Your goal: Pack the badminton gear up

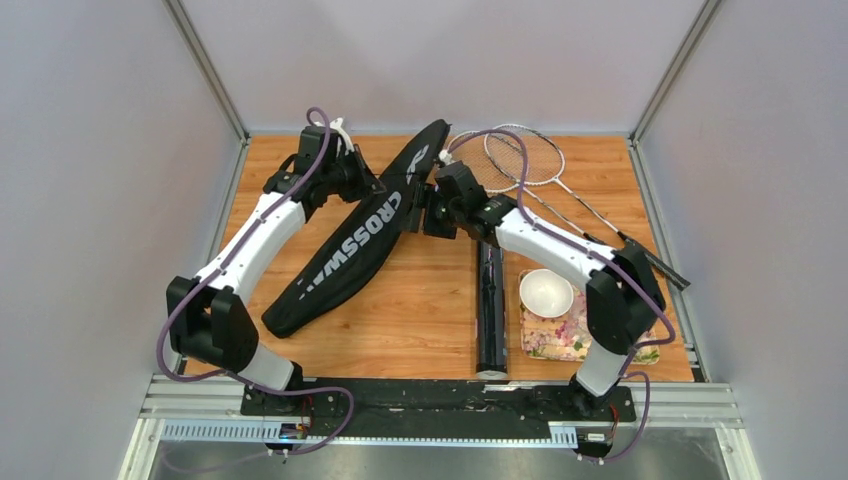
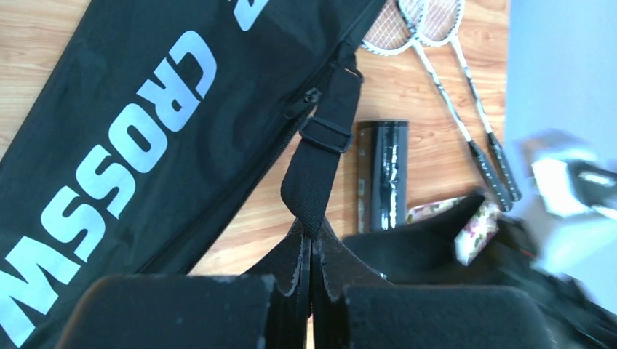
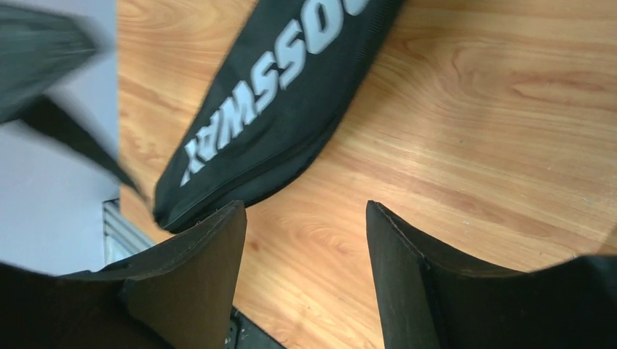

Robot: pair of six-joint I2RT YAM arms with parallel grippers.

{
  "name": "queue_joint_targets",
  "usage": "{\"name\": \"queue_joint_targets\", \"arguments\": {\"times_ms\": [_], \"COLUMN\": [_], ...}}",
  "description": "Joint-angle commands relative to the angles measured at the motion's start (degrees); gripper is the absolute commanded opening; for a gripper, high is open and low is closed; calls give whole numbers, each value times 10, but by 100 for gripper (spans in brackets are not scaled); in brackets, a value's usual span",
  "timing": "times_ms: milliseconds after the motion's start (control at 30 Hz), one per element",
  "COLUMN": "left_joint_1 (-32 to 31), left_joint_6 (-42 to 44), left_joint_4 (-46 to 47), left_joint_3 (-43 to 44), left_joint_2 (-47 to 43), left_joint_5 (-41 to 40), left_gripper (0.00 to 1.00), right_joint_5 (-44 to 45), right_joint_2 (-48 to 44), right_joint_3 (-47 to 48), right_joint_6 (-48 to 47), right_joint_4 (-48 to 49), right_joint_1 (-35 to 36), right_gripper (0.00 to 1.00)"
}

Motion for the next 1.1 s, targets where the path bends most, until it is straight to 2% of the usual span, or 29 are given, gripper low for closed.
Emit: {"name": "queue_joint_targets", "arguments": {"times_ms": [0,267,367,433,600,700,733,800,867,1067], "left_joint_1": [-3,-3,-3,-4,-4,-3,-3,-4,-4,-4], "left_joint_6": [-51,-50,-51,-54,-53,-53,-54,-54,-54,-53], "left_joint_4": [64,67,66,69,68,67,67,67,68,63], "left_joint_3": [-7,-7,-7,-10,-9,-9,-9,-8,-9,-9], "left_joint_2": [-53,-53,-54,-54,-56,-56,-56,-56,-57,-61], "left_joint_5": [11,19,18,21,22,22,23,24,25,27], "left_gripper": [0,0,0,0,0,0,0,0,0,0], "right_joint_5": [18,-23,-27,-17,17,12,13,15,18,38], "right_joint_2": [45,109,130,151,175,185,186,190,192,204], "right_joint_3": [1,-35,-28,-14,-19,-22,-22,-25,-25,-17], "right_joint_6": [34,30,38,36,25,18,15,10,0,-30], "right_joint_4": [46,177,193,172,169,182,184,188,190,204], "right_joint_1": [-1,8,18,21,21,21,20,20,20,21], "right_gripper": [64,47,47,52,52,44,37,33,22,3]}}
